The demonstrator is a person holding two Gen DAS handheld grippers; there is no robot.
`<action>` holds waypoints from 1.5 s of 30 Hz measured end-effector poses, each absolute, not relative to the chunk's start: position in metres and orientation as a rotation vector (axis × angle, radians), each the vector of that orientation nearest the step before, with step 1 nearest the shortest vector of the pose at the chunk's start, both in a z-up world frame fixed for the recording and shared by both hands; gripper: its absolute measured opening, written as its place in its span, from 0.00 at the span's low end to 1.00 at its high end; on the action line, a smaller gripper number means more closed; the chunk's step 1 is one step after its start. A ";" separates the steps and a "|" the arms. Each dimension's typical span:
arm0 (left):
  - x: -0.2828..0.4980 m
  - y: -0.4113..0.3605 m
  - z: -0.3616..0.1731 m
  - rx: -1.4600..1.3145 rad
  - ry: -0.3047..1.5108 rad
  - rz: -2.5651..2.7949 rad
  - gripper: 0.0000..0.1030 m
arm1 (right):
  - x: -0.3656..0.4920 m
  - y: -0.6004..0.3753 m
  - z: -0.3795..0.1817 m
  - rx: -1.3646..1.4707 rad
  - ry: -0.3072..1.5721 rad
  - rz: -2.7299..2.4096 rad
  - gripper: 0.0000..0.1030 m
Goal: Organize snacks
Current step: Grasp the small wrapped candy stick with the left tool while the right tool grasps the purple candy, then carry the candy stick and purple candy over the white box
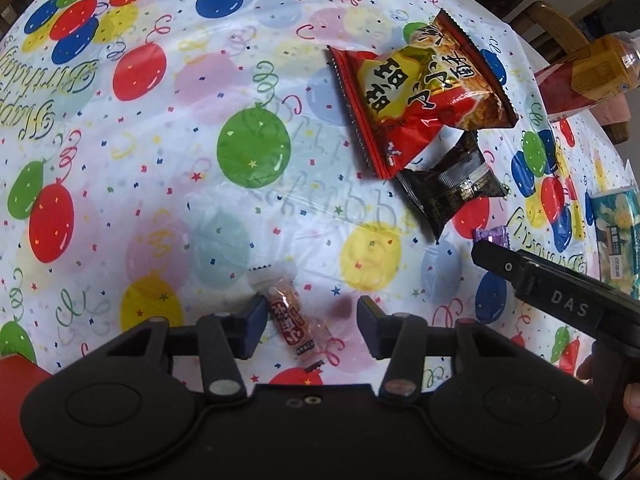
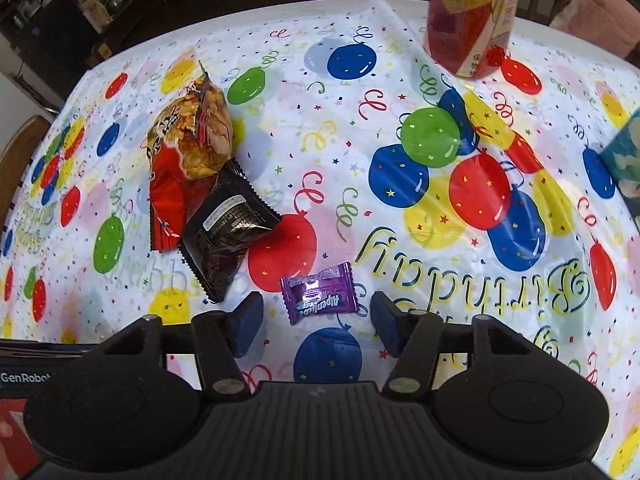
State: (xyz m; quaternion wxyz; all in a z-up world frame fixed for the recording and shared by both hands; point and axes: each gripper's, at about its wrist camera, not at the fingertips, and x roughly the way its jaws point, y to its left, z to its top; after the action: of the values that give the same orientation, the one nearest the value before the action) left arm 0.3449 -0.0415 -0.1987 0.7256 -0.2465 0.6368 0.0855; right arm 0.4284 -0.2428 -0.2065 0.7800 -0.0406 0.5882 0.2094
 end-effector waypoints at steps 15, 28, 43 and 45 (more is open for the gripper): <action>0.340 -0.034 -0.198 -0.537 1.381 0.179 0.15 | 0.421 -0.236 -0.206 -0.160 1.230 0.423 0.24; 0.328 -0.033 -0.181 -0.527 1.341 0.128 0.13 | 0.397 -0.258 -0.178 -0.064 1.214 0.421 0.21; 0.297 -0.037 -0.127 -0.456 1.250 0.001 0.13 | 0.320 -0.262 -0.107 -0.028 1.136 0.461 0.21; 0.289 -0.038 -0.119 -0.436 1.237 -0.021 0.13 | 0.307 -0.260 -0.098 -0.020 1.121 0.468 0.21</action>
State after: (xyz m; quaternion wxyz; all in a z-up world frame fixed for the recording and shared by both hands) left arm 0.2895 -0.0382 -0.1188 0.7926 -0.2029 0.5750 -0.0098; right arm 0.3070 -0.2605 -0.0980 0.8211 -0.0093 0.5267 0.2197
